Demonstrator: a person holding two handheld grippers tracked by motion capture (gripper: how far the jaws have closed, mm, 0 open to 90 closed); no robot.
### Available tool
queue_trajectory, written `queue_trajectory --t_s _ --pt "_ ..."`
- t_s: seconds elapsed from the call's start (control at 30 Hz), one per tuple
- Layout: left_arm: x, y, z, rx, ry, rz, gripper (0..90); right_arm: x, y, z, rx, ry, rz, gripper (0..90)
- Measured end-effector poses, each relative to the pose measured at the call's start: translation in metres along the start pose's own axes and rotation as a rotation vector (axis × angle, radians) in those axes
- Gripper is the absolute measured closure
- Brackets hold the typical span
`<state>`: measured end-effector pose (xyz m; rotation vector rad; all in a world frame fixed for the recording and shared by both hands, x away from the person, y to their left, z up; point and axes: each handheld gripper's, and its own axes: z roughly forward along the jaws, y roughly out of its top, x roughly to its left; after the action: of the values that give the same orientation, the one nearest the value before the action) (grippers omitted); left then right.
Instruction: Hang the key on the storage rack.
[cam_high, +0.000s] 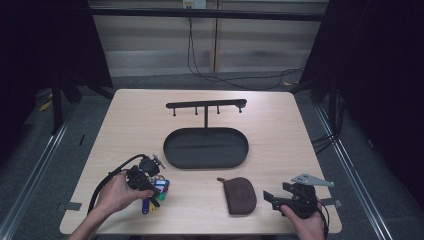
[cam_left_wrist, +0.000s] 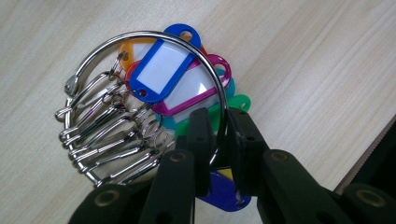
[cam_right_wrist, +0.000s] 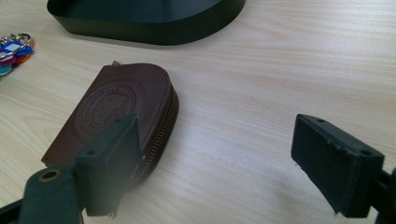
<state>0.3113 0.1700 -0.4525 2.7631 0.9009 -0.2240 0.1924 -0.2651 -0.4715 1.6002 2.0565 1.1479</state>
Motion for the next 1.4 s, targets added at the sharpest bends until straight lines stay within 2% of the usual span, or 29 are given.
queue_trajectory --t_s 0.03,0.17,0.57,0.67,0.83,0.97,1.07,1.17,1.3,1.37,1.4 --pt "0.000 0.001 0.000 0.015 -0.002 0.013 81.4 0.000 0.000 0.000 0.000 0.000 0.000 15.7" --pt "-0.002 0.004 0.004 0.051 -0.004 0.015 81.6 0.000 0.000 0.001 0.004 -0.001 0.003 15.7" --pt "-0.008 0.007 0.011 0.109 0.005 0.039 84.2 -0.001 0.000 0.001 0.013 -0.004 0.011 15.9" --pt "-0.011 0.010 0.013 0.114 0.018 0.028 85.4 -0.001 0.000 0.002 0.010 0.005 0.020 17.6" --pt "-0.014 0.015 0.014 0.150 0.030 0.024 87.3 -0.002 0.000 0.002 0.014 0.003 0.022 17.5" --pt "-0.013 0.016 0.014 0.151 0.033 0.008 87.4 -0.002 0.000 0.002 0.018 0.001 0.022 17.5" --pt "-0.013 0.016 0.009 0.145 0.023 0.012 87.3 -0.002 0.000 0.002 0.015 0.007 0.023 17.5" --pt "-0.015 0.016 -0.001 0.129 0.032 0.018 87.3 -0.002 0.000 0.002 0.012 0.002 0.020 17.7" --pt "-0.016 0.016 -0.012 0.134 0.042 0.023 87.3 -0.002 0.000 0.002 0.016 0.002 0.022 17.7" --pt "-0.019 0.016 -0.017 0.118 0.069 0.018 87.3 -0.002 0.000 0.002 0.015 0.004 0.022 17.7" --pt "-0.018 0.017 -0.019 0.128 0.076 0.028 87.3 -0.002 0.000 0.002 0.014 0.005 0.022 17.6"
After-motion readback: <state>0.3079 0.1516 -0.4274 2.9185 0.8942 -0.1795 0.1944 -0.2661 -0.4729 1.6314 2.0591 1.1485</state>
